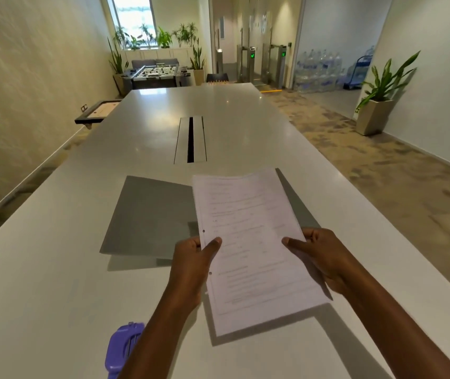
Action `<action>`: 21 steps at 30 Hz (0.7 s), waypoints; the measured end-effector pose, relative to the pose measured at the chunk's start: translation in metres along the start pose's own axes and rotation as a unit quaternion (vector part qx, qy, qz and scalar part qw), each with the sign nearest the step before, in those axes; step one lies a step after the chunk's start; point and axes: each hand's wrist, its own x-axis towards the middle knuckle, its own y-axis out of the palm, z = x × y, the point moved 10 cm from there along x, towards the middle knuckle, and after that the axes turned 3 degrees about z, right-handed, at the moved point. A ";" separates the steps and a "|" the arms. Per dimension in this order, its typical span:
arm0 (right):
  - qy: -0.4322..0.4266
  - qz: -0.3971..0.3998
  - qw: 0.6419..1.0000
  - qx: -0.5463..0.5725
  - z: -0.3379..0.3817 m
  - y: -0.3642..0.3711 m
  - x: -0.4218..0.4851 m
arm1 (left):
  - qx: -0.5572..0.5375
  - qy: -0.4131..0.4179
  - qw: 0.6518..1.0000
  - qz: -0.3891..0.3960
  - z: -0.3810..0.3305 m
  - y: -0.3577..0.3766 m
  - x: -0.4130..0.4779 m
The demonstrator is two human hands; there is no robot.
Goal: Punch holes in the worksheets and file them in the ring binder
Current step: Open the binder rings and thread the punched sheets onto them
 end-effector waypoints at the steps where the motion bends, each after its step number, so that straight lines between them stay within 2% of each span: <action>1: 0.000 -0.008 1.000 -0.001 0.006 -0.004 0.010 | 0.005 0.001 1.000 -0.009 -0.003 0.002 0.012; 5: 0.006 -0.038 0.999 0.002 0.031 -0.024 0.052 | 0.025 0.015 1.000 -0.010 -0.015 0.004 0.059; 7: 0.032 -0.045 0.998 0.015 0.037 -0.030 0.072 | 0.155 0.023 0.987 0.024 -0.013 0.006 0.086; 10: 0.074 -0.065 0.995 -0.003 0.026 -0.043 0.104 | 0.399 0.008 0.914 0.070 0.008 0.010 0.117; 12: 0.086 -0.068 0.994 -0.011 0.000 -0.054 0.126 | 0.486 0.025 0.869 0.095 0.028 0.015 0.123; 15: 0.113 -0.072 0.991 -0.016 -0.076 -0.082 0.191 | 0.586 0.028 0.802 0.115 0.055 0.029 0.139; 17: 0.130 -0.059 0.990 -0.018 -0.089 -0.077 0.199 | 0.623 0.031 0.774 0.110 0.063 0.035 0.154; 21: 0.126 -0.064 0.990 0.013 -0.049 -0.054 0.162 | 0.643 0.067 0.757 0.092 0.054 0.034 0.154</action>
